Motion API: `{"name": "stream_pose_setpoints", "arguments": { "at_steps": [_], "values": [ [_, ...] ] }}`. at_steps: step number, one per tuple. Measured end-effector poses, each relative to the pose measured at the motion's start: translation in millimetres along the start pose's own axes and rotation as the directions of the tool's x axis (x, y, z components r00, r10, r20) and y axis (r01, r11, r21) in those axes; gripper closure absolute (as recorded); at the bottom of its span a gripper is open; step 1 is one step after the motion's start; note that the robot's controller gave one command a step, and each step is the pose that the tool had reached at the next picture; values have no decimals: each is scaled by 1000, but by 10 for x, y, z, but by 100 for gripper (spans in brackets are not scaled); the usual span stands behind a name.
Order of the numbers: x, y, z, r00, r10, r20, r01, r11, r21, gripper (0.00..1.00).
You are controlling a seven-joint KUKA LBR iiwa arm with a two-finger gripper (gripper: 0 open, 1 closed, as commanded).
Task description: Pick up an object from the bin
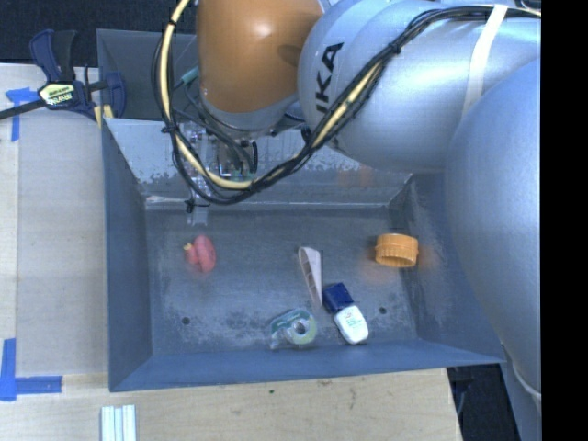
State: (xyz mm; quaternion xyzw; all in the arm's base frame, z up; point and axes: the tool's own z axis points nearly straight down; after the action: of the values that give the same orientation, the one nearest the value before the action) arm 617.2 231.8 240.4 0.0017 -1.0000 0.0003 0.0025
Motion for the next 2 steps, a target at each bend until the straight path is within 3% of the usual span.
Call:
{"name": "stream_pose_setpoints", "arguments": {
  "at_steps": [1,2],
  "values": [
    [-15,-15,-57,1000,4,8,-4,1000,-2,0],
    [107,-213,465,989,-148,11,148,989,-2,0]
  ]
}}
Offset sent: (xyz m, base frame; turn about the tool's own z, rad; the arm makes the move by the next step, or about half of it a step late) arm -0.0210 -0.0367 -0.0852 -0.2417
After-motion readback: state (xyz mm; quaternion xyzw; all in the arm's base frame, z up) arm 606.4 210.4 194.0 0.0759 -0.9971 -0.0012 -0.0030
